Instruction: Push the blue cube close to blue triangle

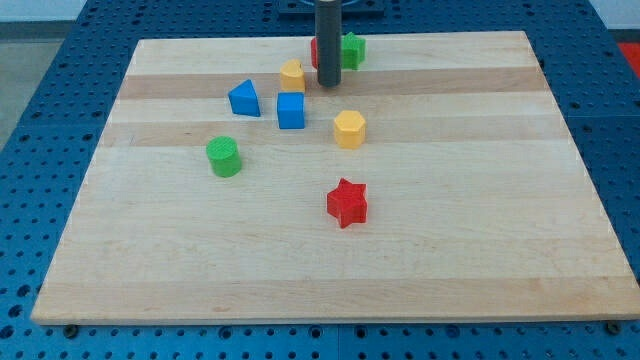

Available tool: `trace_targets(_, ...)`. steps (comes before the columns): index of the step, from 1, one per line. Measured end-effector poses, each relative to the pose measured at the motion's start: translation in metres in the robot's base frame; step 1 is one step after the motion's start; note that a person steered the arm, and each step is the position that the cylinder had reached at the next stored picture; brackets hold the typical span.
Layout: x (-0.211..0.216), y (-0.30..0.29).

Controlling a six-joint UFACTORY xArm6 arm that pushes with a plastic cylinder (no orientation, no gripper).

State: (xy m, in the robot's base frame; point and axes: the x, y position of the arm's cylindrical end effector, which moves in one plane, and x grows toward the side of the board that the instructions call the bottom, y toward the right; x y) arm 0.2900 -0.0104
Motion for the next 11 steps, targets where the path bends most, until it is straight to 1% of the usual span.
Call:
trace_targets(2, 0.006, -0.055)
trace_targets(4, 0.027, -0.105)
trace_targets(6, 0.032, -0.131)
trace_targets(7, 0.029, -0.120)
trace_targets(8, 0.014, -0.078)
trace_targets(9, 0.016, -0.028)
trace_targets(10, 0.045, -0.004)
trace_targets(11, 0.064, -0.015)
